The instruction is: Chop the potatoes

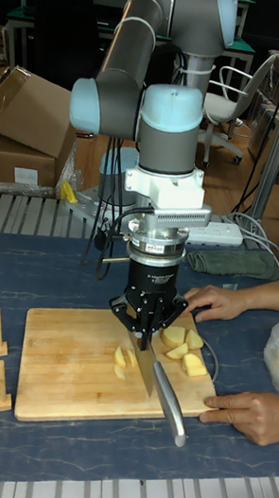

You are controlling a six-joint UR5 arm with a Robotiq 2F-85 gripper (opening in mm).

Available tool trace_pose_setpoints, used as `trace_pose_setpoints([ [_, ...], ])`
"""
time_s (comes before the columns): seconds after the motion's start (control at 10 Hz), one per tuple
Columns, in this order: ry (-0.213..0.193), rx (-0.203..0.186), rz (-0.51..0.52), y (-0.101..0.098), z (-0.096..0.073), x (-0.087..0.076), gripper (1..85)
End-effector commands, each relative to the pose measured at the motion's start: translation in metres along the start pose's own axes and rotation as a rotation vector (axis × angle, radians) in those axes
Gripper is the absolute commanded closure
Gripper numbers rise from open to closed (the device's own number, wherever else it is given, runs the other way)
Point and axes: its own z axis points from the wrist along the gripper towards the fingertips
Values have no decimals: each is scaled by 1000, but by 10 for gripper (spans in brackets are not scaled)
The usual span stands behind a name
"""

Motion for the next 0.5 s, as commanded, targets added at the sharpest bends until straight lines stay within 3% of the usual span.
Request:
trace_pose_setpoints([
  [0.0,-19,-2,4,-2,7,-3,847],
  [0.4,-20,-2,3,-2,8,-2,847],
])
